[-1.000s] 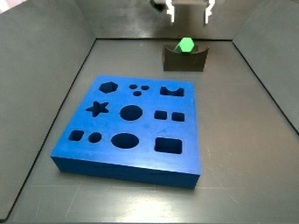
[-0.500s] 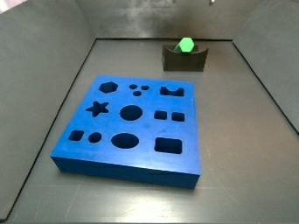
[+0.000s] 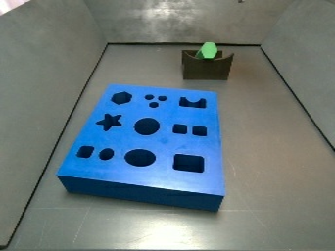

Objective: Pick up the hexagon object. Move up. Place the hexagon object on the fixture. Regrasp the hexagon object. Move to above the board. Insert the hexagon object.
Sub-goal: Regrasp the hexagon object.

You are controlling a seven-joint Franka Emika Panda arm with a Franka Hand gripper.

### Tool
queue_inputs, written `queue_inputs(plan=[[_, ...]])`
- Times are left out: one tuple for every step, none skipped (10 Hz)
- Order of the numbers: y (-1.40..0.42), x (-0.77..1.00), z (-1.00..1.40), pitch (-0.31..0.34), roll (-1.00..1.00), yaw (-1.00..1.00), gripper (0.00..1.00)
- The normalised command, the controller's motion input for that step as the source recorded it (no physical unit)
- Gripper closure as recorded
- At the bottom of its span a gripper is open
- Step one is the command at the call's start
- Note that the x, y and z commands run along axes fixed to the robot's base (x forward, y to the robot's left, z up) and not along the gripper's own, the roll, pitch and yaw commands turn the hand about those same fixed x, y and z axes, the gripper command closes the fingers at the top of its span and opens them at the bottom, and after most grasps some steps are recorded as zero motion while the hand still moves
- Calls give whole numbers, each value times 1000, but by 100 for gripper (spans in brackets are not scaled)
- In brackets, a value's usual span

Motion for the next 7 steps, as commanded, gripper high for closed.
queue_inputs(plan=[[-31, -3, 10, 38, 1000, 33, 0], [-45, -1, 4, 35, 1000, 33, 0], [-33, -2, 7, 31, 1000, 35, 0], [-27, -3, 7, 30, 1000, 36, 0], [-26, -7, 5, 30, 1000, 36, 0], [-24, -5, 11, 35, 1000, 38, 0], [-24, 1, 14, 38, 1000, 40, 0]])
